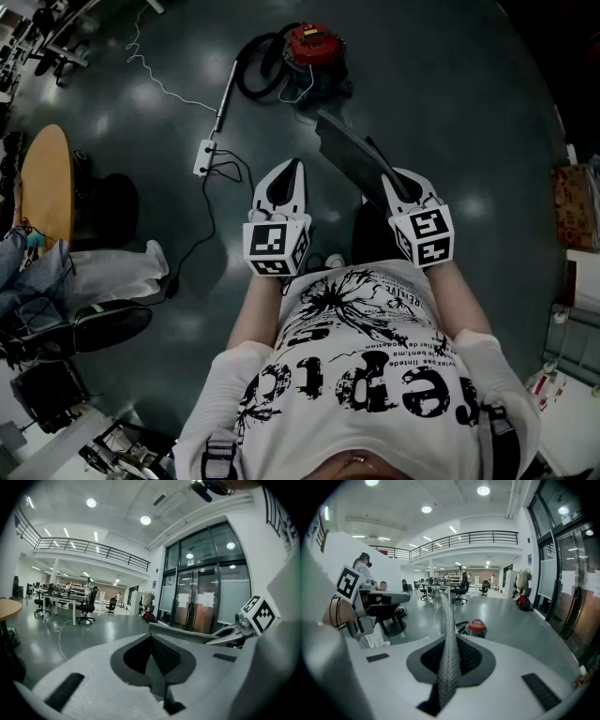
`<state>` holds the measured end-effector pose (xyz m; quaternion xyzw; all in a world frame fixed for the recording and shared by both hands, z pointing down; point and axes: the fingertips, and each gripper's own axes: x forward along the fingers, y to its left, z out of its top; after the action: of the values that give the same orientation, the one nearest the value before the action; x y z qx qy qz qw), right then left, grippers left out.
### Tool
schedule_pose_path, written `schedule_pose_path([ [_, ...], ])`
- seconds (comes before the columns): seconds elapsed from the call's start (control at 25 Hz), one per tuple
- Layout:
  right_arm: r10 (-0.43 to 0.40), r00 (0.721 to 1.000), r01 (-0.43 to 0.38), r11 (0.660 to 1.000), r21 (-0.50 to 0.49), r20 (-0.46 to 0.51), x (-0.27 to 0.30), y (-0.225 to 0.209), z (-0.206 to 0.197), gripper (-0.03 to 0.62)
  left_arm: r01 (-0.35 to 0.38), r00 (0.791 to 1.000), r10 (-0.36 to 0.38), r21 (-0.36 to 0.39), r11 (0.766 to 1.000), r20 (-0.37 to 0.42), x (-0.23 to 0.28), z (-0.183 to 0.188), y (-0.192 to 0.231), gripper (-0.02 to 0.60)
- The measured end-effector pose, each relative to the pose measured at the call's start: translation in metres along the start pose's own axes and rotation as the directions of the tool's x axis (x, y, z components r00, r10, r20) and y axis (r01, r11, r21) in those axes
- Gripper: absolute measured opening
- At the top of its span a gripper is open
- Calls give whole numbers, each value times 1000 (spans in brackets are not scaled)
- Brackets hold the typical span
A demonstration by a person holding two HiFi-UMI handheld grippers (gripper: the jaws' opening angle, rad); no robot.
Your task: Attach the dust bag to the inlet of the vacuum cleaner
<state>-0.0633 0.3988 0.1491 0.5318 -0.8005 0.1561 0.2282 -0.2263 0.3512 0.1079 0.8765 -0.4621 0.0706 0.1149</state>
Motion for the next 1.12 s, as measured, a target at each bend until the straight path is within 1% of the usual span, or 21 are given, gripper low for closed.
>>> schedule_pose_path([
  [0.16,21,1000,-21,1000,-9,-5,43,-46,16,25,-30,999,30,-13,999,-14,55,2,18,3],
  [0.32,74,997,-74,997,-10,-22,97,-100,38,25,-59,997,57,-24,998,-46,124,10,34,3],
  [0.4,110,993,-111,994,-6,-35,126,-127,54,25,-68,996,66,-20,998,-60,163,23,42,5],
  [0.48,151,987,-152,988,-7,-53,154,-151,70,25,-75,996,74,-16,997,-52,201,42,48,5],
  [0.6,201,976,-205,978,-44,-84,193,-185,84,25,-71,996,71,-3,997,-46,257,59,52,3],
  [0.64,216,972,-221,974,-53,-92,205,-195,89,25,-69,996,68,-12,998,-52,273,61,54,3],
  [0.72,245,964,-252,966,-64,-100,226,-212,98,25,-70,996,66,-75,995,-53,299,64,60,4],
  [0.8,261,960,-269,960,-77,-102,248,-230,108,25,-95,995,89,-148,984,-47,321,68,72,3],
  [0.88,266,957,-276,958,-79,-114,269,-248,114,25,-129,991,119,-175,976,-63,343,68,86,3],
  [0.96,270,953,-282,956,-77,-136,289,-260,115,25,-144,987,131,-158,977,-92,362,64,101,3],
  [1.04,280,946,-295,952,-77,-162,309,-268,115,25,-149,984,135,-122,981,-120,385,60,119,3],
  [1.12,292,938,-312,946,-84,-188,333,-273,116,25,-133,983,120,-94,987,-138,412,57,139,3],
])
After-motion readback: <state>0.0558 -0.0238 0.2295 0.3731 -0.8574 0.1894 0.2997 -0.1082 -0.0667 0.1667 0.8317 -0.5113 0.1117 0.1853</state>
